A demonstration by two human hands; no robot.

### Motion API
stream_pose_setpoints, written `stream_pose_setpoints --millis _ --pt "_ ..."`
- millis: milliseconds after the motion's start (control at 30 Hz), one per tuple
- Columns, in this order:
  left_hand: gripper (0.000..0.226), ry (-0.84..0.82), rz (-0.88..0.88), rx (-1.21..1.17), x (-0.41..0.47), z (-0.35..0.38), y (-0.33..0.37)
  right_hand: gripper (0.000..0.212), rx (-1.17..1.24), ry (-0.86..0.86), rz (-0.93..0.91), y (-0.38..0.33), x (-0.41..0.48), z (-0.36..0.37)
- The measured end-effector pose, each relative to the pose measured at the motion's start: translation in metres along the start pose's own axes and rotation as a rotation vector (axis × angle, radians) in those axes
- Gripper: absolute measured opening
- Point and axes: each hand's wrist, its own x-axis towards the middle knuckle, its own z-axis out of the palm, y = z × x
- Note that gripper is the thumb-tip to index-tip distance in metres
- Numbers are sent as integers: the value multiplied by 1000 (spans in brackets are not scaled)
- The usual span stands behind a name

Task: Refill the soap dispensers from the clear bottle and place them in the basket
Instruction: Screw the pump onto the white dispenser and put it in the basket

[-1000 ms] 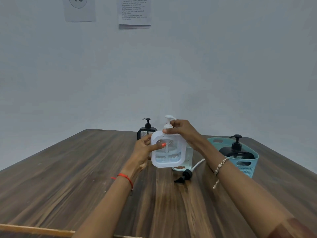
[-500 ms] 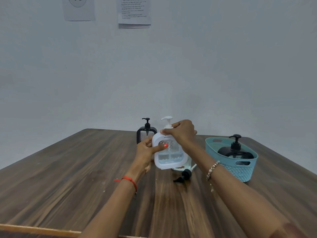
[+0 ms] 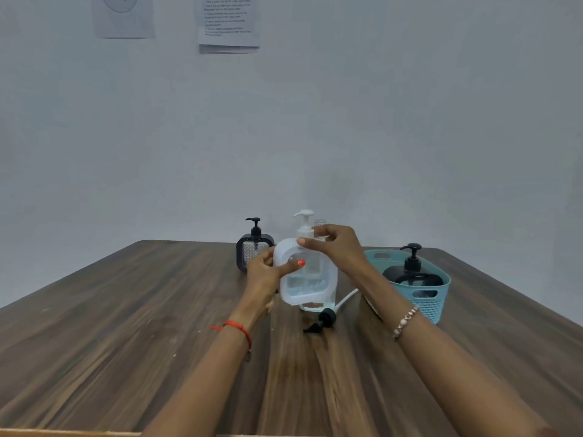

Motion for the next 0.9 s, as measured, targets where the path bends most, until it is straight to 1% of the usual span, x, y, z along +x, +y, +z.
stream_pose_setpoints --millis 133,200,300,433,500,600,767,833,900 --pt "50 -7 22 11 2 22 6 56 45 -98 31 19 0 -41" --pt "48 -38 70 41 2 40 9 60 39 -104 30 23 1 -60" --pt "39 -80 139 82 5 68 11 60 -21 -65 1 21 7 -87" --pt "37 -148 215 156 20 102 9 58 -43 9 -37 23 21 -121" --pt "42 -175 245 180 30 120 7 59 -39 41 -63 25 28 -133" --pt "60 -162 259 225 46 143 3 60 -55 98 -98 30 39 -148" --pt "68 -152 288 299 70 172 -4 56 -88 163 -136 44 58 -164" --pt "66 -157 288 326 77 180 -7 55 -93 172 -139 52 66 -169" --pt "59 -167 289 345 82 185 -13 56 -70 175 -122 63 73 -172"
